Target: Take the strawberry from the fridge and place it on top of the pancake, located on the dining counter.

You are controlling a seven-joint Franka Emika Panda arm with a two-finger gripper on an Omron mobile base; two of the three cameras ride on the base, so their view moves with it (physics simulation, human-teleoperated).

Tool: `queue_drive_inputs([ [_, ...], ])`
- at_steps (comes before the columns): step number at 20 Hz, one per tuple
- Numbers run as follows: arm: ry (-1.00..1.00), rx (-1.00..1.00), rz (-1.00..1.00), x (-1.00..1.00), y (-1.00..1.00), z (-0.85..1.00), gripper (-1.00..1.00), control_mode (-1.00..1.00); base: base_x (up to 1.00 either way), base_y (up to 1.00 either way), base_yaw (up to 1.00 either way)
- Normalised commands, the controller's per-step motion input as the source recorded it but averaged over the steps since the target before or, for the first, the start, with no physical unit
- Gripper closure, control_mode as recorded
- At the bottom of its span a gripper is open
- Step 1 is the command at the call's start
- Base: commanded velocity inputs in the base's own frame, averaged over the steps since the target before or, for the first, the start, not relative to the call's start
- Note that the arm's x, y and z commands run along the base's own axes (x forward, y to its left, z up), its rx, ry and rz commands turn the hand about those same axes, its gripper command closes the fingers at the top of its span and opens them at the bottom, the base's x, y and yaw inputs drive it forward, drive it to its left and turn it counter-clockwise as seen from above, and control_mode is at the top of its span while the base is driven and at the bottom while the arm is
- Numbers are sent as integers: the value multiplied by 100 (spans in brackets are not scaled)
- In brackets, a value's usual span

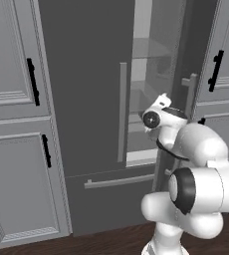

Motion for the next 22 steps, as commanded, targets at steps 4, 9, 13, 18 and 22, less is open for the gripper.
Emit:
queue_drive_inputs([
  [4,0,0,-9,-47,-72,19,-100,-100,0,0,0],
  [9,0,3,-17,-21,-77,32,-100,-100,0,0,0],
  [13,0,4,-18,-14,-81,30,-100,-100,0,0,0],
  [18,0,2,-17,-24,-83,8,-100,-100,0,0,0],
  [22,0,0,-16,-22,-73,4,-100,-100,0,0,0],
])
